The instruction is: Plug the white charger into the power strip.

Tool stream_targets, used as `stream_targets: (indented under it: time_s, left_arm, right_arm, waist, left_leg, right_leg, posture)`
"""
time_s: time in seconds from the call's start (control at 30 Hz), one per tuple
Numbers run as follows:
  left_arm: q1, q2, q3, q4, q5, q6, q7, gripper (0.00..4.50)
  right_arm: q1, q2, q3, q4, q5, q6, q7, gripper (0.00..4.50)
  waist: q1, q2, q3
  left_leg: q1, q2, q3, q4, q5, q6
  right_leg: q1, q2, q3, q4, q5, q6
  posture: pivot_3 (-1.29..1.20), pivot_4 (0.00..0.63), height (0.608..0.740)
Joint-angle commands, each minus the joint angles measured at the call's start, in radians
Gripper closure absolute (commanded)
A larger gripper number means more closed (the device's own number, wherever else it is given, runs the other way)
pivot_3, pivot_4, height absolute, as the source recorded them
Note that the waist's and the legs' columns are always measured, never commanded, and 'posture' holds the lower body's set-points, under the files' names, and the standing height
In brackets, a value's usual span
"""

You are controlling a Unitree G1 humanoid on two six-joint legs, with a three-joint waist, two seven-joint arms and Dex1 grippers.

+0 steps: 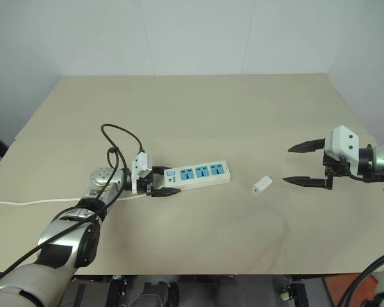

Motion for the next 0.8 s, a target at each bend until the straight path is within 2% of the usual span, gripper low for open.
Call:
stream_targets:
  time_s: [0.03,0.13,0.3,0.43,0.57,0.8]
  left_arm:
    - [0.008,-0.001,-0.001,0.001,0.01,-0.001,0.004,1.21]
    - [0.006,0.002,-0.013,-0.003,0.021,-0.007,-0.005,1.21]
    - [-0.002,0.005,-0.021,-0.006,0.027,0.013,-0.025,1.21]
    - [-0.004,0.013,-0.035,-0.011,0.038,0.016,-0.026,1.21]
    - [0.003,0.016,-0.033,-0.023,0.023,0.014,-0.052,1.21]
    - [0.002,0.02,-0.029,-0.025,0.016,0.023,-0.06,1.21]
  right_arm:
    - [-0.019,-0.008,-0.016,0.032,-0.045,-0.152,-0.017,0.0]
    - [-0.113,0.028,0.022,0.032,-0.113,-0.176,0.027,0.0]
    - [-0.27,0.158,0.21,0.032,-0.257,-0.201,-0.003,0.0]
    - [-0.307,0.258,0.337,0.032,-0.312,-0.226,-0.082,0.0]
    - [-0.353,0.293,0.48,0.032,-0.369,-0.261,-0.147,0.0]
    - [-0.321,0.358,0.573,0.032,-0.384,-0.346,-0.26,0.0]
  waist:
    - [0.0,0.0,0.0]
    - [-0.004,0.0,0.0]
    - [-0.001,0.0,0.0]
    - [0.0,-0.001,-0.001]
    - [0.002,-0.001,-0.001]
    - [-0.007,-0.001,-0.001]
  left_leg:
    - [0.0,0.0,0.0,0.0,0.0,0.0]
    - [0.001,0.0,0.0,0.0,0.0,0.0]
    - [0.001,0.0,-0.001,0.002,0.0,0.0]
    - [0.001,0.0,-0.002,0.004,0.0,0.0]
    - [-0.005,-0.001,-0.003,0.009,0.0,0.0]
    - [-0.005,0.0,-0.003,0.011,0.0,0.0]
  right_leg:
    - [0.0,0.0,0.0,0.0,0.0,0.0]
    - [0.0,0.0,0.0,0.0,0.0,0.0]
    - [0.0,0.0,0.0,0.005,0.0,0.0]
    - [-0.001,0.0,-0.001,0.008,0.0,0.0]
    - [-0.009,-0.001,-0.002,0.016,0.0,0.0]
    - [-0.015,-0.001,-0.002,0.023,0.0,0.0]
  posture:
    - [0.0,0.15,0.74]
    - [0.0,0.15,0.74]
    - [0.0,0.15,0.74]
    - [0.0,0.15,0.74]
    - [0.0,0.15,0.74]
    - [0.0,0.15,0.74]
